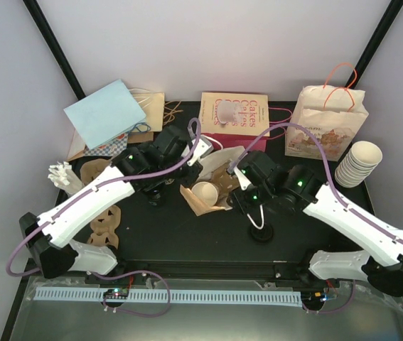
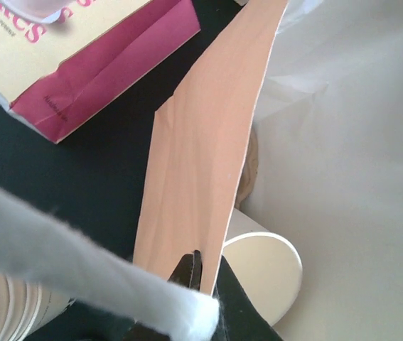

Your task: Pack the takeout coffee

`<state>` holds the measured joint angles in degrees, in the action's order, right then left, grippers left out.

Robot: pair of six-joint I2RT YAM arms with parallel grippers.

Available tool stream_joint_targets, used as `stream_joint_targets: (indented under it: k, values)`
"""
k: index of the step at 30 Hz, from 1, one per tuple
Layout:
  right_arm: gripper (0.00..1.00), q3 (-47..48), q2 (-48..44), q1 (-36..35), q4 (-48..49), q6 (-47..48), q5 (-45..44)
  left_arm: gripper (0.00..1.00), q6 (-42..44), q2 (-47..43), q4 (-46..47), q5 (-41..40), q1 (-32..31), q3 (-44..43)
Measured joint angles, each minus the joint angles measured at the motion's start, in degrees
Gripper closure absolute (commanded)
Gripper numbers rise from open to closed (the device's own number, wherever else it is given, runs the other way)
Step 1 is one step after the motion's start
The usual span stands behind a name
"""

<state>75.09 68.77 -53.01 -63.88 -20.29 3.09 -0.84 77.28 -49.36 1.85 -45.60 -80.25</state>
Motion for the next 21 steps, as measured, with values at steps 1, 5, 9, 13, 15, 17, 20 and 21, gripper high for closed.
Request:
stream_joint_targets:
  k: [1,5,9,13,15,17,20,21]
  values:
    - [0.57,-0.85,-0.59,-0.5,0.28,-0.55,0.13,0.99,0.55,-0.68,0.57,-0.17,-0.55,0.68]
    - [0.57,-4.35,-2.78,-3.5,1.81,-3.02,0.35,0.98,2.19,-3.54,3.06,-0.61,-2.51,3.43]
    - [0.58,-7.98,-5.2,-6.47,3.74,-5.79,0.04,0.98,3.08,-6.73,5.29,-0.87,-3.69,5.53]
    - [0.59,-10.88,-7.28,-9.4,6.1,-8.48,-1.46,0.99,3.41,-9.55,7.67,-0.98,-4.96,8.24]
    - [0.59,-11.93,-7.67,-11.34,7.23,-9.9,-2.51,0.98,3.41,-10.54,8.55,-1.03,-5.64,9.73]
    - [0.59,-12.85,-7.65,-13.77,8.22,-11.43,-3.98,0.98,3.37,-11.3,9.33,-1.14,-6.4,11.37]
    - [0.59,-13.64,-7.61,-16.61,9.22,-13.31,-6.12,0.98,3.13,-12.24,9.97,-1.44,-7.54,13.27]
    - [0.59,-13.88,-7.61,-17.53,9.68,-13.94,-6.99,0.99,2.95,-12.57,10.23,-1.49,-7.87,13.79]
